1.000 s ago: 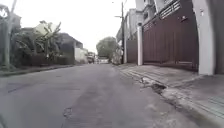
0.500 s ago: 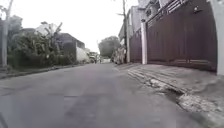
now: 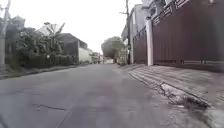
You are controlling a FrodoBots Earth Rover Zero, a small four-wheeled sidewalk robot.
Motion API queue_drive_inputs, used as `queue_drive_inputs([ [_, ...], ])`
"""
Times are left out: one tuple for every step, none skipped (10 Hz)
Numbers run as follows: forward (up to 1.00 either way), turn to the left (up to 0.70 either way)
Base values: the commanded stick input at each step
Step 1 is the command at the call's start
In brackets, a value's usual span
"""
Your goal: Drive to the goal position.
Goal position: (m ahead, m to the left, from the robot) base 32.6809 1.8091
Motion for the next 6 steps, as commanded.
queue_drive_inputs([
  [1.0,0.06],
  [1.0,0.06],
  [1.0,0.06],
  [1.0,0.06],
  [1.0,0.06],
  [1.0,0.06],
])
